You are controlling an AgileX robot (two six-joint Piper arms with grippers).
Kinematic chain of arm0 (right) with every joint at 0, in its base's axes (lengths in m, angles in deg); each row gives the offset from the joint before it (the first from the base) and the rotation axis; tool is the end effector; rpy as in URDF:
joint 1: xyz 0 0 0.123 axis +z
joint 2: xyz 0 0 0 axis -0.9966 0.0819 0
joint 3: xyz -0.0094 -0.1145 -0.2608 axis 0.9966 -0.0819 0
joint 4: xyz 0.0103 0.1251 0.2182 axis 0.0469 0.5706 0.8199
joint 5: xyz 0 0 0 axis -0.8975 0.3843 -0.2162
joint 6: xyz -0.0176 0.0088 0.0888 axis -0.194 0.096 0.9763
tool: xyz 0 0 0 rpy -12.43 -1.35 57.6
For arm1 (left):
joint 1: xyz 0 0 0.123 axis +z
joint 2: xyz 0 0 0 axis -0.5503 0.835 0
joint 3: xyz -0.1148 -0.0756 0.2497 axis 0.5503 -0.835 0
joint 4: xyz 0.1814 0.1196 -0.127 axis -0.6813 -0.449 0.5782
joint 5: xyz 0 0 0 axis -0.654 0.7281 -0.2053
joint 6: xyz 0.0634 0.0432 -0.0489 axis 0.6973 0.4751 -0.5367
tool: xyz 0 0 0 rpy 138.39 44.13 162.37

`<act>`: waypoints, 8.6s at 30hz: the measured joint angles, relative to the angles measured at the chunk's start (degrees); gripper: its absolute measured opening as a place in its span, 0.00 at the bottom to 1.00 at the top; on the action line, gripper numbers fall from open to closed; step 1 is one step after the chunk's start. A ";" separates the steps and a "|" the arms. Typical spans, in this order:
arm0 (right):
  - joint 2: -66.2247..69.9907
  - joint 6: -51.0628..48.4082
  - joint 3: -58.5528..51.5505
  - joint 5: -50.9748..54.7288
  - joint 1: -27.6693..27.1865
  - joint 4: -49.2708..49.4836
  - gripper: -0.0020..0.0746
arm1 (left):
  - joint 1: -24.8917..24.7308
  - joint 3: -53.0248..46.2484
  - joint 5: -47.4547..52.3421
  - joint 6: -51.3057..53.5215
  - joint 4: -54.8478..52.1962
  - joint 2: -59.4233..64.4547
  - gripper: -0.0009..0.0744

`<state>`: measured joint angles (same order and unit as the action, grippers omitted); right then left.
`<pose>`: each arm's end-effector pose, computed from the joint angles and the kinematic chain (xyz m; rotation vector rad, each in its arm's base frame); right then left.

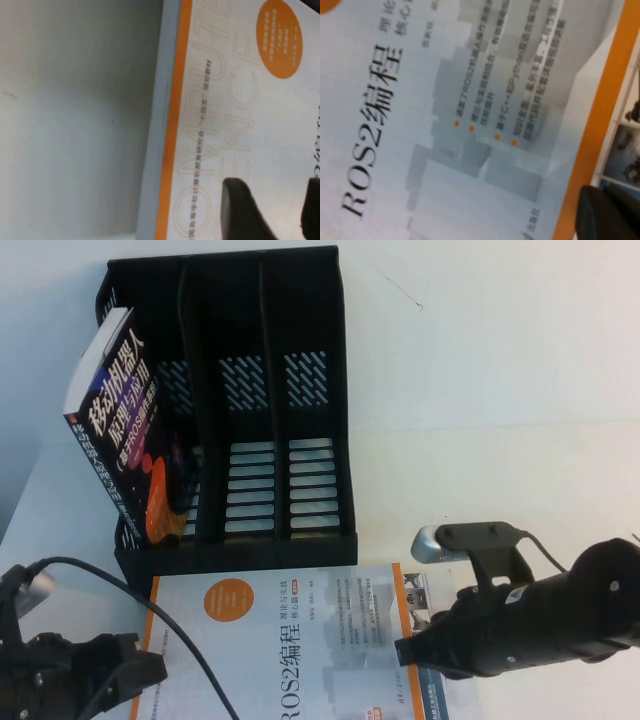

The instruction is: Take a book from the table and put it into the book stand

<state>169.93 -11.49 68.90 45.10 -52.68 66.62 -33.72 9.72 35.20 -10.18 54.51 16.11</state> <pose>0.2524 0.1785 0.1611 -0.2856 2.6044 0.5642 0.1846 -0.0464 0.1865 -0.3816 2.5143 -0.8514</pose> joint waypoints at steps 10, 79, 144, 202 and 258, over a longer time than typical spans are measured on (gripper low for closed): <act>-16.87 1.52 0.00 5.94 -1.29 0.00 0.04 | 19.95 0.39 19.28 13.35 6.95 5.80 0.38; -42.08 3.64 -0.20 22.98 -1.29 -4.60 0.04 | 11.89 8.68 31.05 20.02 10.38 7.82 0.15; -42.08 3.64 -0.20 21.09 -1.29 -2.43 0.04 | -9.09 80.83 15.27 -43.32 -51.68 28.78 0.15; -42.08 2.53 -0.20 20.04 -1.29 -2.46 0.04 | -18.06 89.91 19.45 -51.35 -64.14 38.13 0.63; -87.62 44.18 -25.92 24.74 -3.70 -57.98 0.04 | -18.06 6.16 -25.77 -46.83 -67.01 -34.69 0.01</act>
<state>82.31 32.69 42.98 69.84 -56.38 8.63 -51.78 15.89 9.44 -57.01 -12.50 -18.58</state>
